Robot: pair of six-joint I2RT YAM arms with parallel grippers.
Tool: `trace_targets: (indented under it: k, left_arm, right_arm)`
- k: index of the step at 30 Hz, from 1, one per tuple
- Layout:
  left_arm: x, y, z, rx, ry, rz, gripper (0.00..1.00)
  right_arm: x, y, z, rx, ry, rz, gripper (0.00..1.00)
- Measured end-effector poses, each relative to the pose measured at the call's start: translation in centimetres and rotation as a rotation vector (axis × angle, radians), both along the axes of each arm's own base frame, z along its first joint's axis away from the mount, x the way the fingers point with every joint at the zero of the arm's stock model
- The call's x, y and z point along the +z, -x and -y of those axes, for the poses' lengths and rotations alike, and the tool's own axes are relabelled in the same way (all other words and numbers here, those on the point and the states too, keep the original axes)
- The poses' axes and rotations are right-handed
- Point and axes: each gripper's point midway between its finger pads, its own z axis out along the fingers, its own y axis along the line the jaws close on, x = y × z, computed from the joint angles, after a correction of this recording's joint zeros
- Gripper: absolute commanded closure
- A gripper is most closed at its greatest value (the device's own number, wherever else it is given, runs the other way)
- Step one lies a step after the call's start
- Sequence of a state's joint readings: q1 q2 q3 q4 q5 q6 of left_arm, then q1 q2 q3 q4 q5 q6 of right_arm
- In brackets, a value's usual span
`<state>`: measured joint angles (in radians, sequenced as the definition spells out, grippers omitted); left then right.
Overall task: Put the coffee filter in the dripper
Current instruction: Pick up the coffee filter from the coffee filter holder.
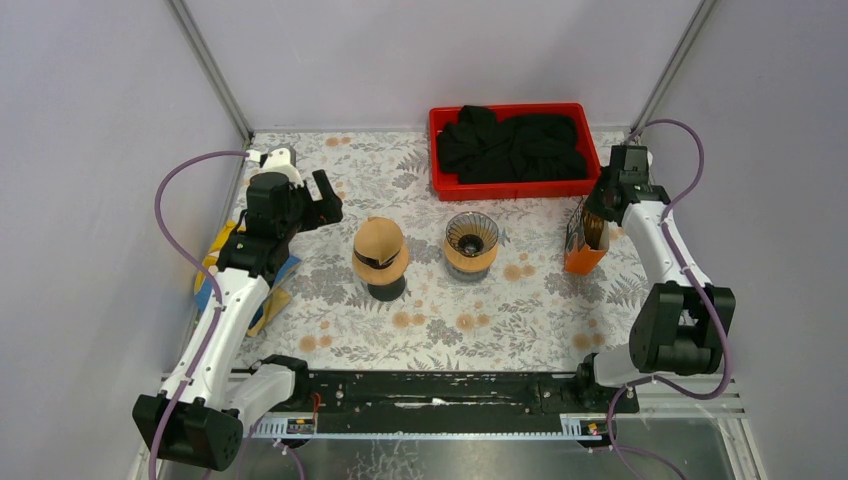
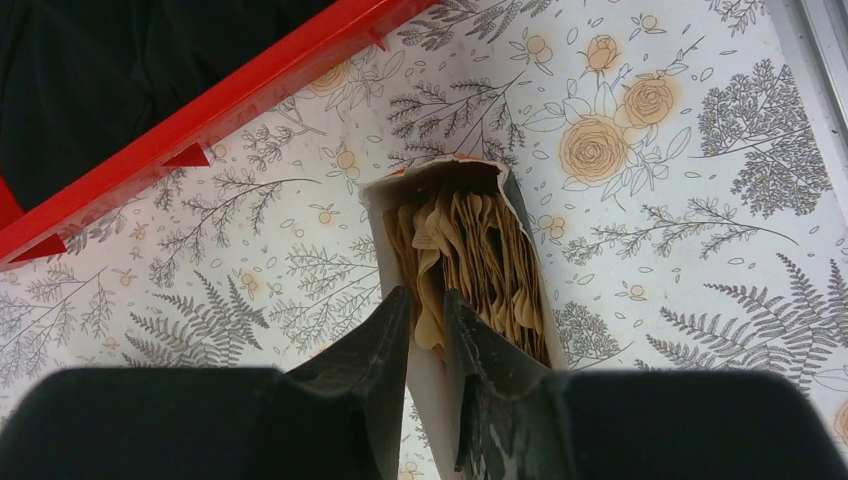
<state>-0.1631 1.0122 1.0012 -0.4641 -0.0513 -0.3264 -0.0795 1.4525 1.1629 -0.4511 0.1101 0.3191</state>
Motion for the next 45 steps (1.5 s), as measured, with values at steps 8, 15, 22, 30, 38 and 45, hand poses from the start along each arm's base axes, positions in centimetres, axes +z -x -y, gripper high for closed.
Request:
trace_targets:
  k: [8, 15, 22, 30, 38, 45]
  left_arm:
    - [0.0, 0.0, 0.0, 0.0, 0.0, 0.0, 0.0]
    - [0.0, 0.0, 0.0, 0.0, 0.0, 0.0, 0.0]
    - [0.0, 0.0, 0.0, 0.0, 0.0, 0.0, 0.0]
    - [0.0, 0.0, 0.0, 0.0, 0.0, 0.0, 0.0]
    - [0.0, 0.0, 0.0, 0.0, 0.0, 0.0, 0.0]
    - [0.0, 0.0, 0.0, 0.0, 0.0, 0.0, 0.0]
  right_arm:
    - [-1.4, -0.6, 0.0, -0.007, -0.01, -0.025, 0.78]
    - [-1.6, -0.9, -0.1, -0.007, -0.018, -0.021, 0.82]
    - [-1.0, -1.4, -0.2, -0.004, -0.024, 0.0, 0.9]
    - [-0.8, -1.8, -0.2, -0.003, -0.023, 0.001, 0.86]
    - [-1.6, -1.8, -0.2, -0.001, -0.023, -0.022, 0.81]
    - [-1.7, -1.7, -0.1, 0.0, -0.019, -0.027, 0.93]
